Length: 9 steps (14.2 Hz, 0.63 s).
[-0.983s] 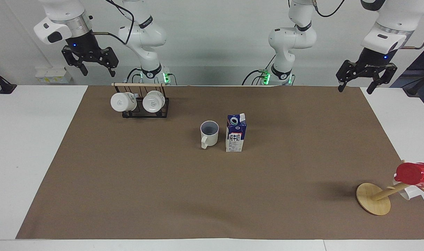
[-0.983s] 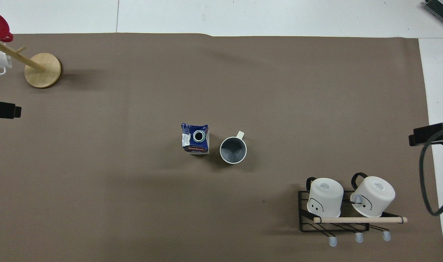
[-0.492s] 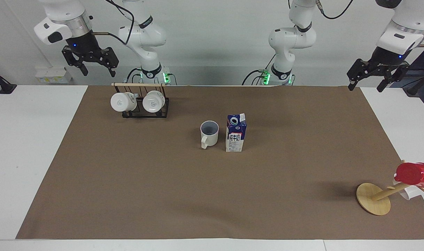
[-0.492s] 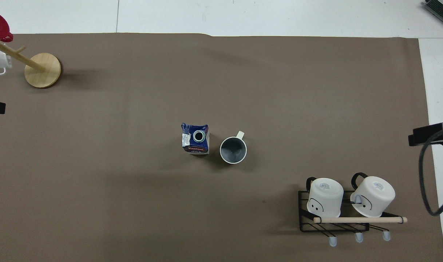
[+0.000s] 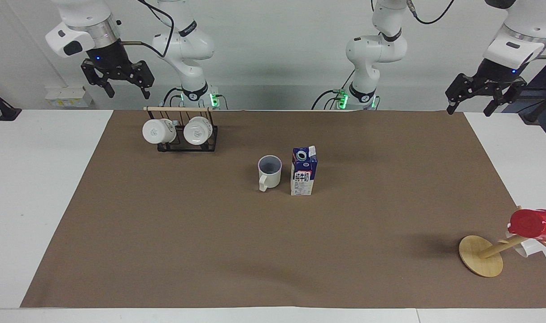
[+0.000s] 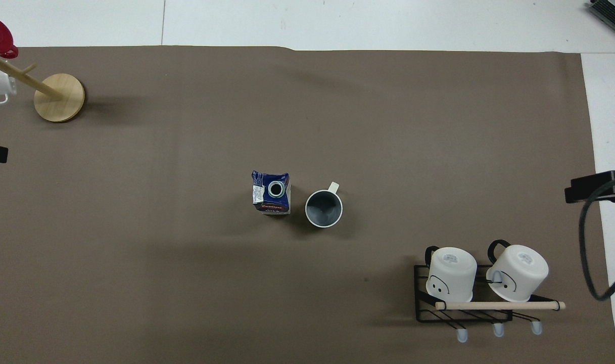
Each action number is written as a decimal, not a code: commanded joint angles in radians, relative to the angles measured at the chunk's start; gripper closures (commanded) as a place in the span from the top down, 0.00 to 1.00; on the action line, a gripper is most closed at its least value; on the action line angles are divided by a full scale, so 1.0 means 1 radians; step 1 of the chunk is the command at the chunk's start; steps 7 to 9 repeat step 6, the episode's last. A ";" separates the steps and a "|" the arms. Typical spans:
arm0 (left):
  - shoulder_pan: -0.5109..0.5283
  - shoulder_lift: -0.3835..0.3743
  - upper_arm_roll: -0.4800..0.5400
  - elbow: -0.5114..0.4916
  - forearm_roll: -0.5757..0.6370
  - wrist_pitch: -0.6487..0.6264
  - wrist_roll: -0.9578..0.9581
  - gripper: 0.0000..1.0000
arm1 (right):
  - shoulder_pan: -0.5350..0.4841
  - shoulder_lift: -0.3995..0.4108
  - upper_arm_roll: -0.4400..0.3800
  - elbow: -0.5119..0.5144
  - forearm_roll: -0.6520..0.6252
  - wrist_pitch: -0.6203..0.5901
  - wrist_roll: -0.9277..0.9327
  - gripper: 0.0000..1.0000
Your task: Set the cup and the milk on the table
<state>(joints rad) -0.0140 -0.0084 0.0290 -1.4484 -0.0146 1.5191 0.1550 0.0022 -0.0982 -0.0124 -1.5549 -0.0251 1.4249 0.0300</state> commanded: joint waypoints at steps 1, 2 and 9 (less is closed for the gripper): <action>0.009 -0.018 -0.012 -0.013 0.008 -0.017 0.005 1.00 | -0.007 -0.023 0.005 -0.027 0.010 0.014 -0.005 1.00; 0.009 -0.019 -0.012 -0.017 0.008 -0.017 0.005 1.00 | -0.007 -0.023 0.005 -0.028 0.010 0.012 -0.005 1.00; 0.012 -0.021 -0.012 -0.020 0.008 -0.016 0.006 1.00 | -0.007 -0.023 0.005 -0.028 0.010 0.014 -0.005 1.00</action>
